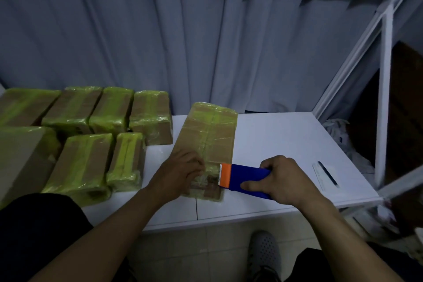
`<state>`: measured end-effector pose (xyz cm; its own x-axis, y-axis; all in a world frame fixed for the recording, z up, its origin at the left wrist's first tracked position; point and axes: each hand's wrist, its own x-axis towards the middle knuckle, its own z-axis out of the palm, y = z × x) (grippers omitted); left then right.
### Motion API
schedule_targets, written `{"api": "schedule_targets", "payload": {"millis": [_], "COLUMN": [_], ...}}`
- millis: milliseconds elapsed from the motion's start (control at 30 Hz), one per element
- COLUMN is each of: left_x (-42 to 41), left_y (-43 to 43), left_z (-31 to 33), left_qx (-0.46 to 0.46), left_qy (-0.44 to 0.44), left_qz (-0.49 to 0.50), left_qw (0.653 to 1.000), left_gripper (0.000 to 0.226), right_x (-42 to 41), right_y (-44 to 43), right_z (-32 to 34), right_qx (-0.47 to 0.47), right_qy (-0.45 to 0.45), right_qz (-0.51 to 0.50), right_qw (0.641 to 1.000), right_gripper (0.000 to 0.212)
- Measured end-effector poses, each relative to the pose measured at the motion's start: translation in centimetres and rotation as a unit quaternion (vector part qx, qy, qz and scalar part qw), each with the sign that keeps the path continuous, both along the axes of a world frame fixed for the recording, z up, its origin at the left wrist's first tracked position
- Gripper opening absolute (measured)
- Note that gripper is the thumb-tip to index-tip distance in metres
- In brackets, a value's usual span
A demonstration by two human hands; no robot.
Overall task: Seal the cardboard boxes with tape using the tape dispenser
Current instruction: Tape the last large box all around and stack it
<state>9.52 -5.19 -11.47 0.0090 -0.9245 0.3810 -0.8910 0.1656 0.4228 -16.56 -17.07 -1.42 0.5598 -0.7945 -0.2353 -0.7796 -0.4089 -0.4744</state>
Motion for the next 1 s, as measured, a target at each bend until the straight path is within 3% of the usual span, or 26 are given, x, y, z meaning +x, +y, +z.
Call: {"api": "schedule_targets", "payload": {"millis": [100,233,333,700,1000], "left_x": [-0.1,-0.6,-1.1,-1.4,0.0], "left_y": [0.2,0.1,0.1,-0.4,-0.4], "left_z": [0.0,-0.8,-1.0,-1.0,-0.8], "left_qx": [0.038,0.042,0.018,-0.036,-0.037], "left_qy": [0.036,0.026,-0.022,-0.036,-0.012], "left_qz": [0.006,0.006,0.030,0.081,0.086], "left_qw": [0.999,0.999,0.999,0.995,0.996], "left_gripper": [0.017,0.033,0.031,0.009,0.015], "right_x": [0.3,0.5,0.4,-0.4,-3.4], "right_y": [0.3,0.2,0.2,1.0,0.6], "right_z": [-0.5,-0.5,-0.6,-0.7,0.1], "right_qx": [-0.001,0.007,0.016,0.047,0.056], "right_qy": [0.012,0.014,0.008,-0.043,-0.091], "right_qz": [0.004,0.002,-0.004,0.001,-0.014], "right_qw": [1.000,1.000,1.000,0.998,0.994], "right_gripper": [0.044,0.043,0.045,0.046,0.045]}}
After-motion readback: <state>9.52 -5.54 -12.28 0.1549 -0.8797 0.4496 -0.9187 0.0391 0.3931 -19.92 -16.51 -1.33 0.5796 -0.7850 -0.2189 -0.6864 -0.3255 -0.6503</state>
